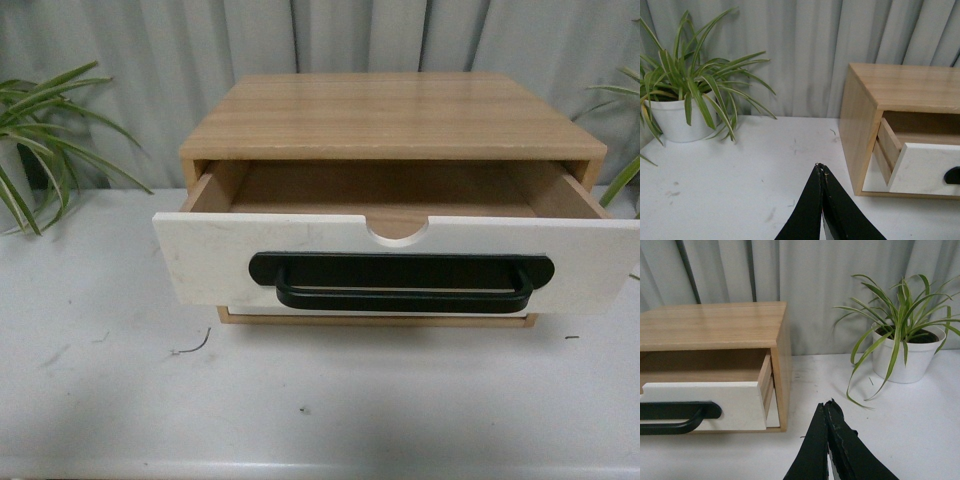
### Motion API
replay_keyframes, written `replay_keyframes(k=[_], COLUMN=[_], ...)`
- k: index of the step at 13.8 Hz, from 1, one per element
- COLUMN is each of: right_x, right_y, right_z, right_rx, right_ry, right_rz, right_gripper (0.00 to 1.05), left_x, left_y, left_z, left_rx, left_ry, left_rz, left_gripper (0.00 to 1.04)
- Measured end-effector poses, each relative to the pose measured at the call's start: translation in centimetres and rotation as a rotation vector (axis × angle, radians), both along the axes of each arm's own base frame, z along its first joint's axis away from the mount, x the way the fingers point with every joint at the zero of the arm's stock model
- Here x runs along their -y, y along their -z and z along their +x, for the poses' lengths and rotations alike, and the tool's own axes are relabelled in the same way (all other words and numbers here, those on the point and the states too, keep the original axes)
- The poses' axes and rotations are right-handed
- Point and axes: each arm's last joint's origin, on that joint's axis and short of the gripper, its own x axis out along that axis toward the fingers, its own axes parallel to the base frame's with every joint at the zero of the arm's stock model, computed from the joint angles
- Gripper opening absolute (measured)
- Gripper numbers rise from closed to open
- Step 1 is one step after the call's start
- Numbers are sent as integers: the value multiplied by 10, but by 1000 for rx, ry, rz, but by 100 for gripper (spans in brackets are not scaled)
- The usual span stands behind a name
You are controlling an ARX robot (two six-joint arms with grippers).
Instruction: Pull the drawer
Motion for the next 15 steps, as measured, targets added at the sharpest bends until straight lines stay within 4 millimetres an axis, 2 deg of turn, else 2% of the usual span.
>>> replay_keyframes(k=[8,9,10,11,15], right_x=[0,0,0,0,0], right_y=[0,1,4,4,3], right_z=[-10,-22,-21,-21,-21], right_rx=[2,17,-16,-10,-6], right_ry=[0,0,1,0,0], right_rz=[0,-1,-2,-2,-2], right_gripper=[2,2,2,2,2], left_x=[0,0,0,0,0], left_y=[1,3,6,1,4], left_z=[-12,-17,-23,-25,-24], left_rx=[-4,-29,-44,8,-15], left_ry=[0,0,1,4,1], left_rz=[0,0,0,0,0], left_gripper=[2,2,2,2,2])
